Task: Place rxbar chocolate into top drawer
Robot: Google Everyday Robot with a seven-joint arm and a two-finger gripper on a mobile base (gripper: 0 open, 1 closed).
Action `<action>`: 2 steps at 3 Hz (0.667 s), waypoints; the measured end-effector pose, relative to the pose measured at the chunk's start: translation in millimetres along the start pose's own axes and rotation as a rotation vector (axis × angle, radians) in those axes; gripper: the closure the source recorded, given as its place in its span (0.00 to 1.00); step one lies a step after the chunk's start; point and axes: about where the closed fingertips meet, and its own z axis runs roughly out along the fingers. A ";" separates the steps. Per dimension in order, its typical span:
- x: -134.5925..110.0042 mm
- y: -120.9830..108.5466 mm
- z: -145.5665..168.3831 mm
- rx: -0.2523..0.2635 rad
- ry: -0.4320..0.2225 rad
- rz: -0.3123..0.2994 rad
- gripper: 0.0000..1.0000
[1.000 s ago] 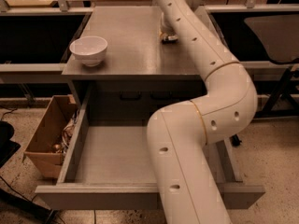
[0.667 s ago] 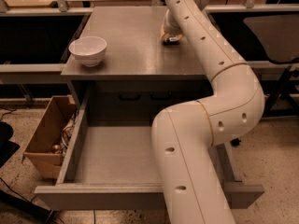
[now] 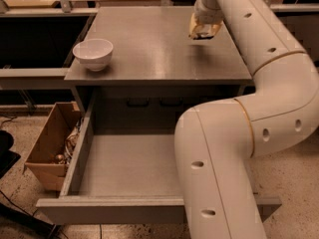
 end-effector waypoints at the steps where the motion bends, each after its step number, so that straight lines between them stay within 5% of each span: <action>1: 7.1 -17.0 -55.9 0.060 0.017 -0.050 1.00; 2: 9.5 -26.4 -84.4 0.053 0.005 -0.132 1.00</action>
Offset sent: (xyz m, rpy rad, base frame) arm -0.1038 -0.0465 0.1028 -0.1586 -0.0035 0.1740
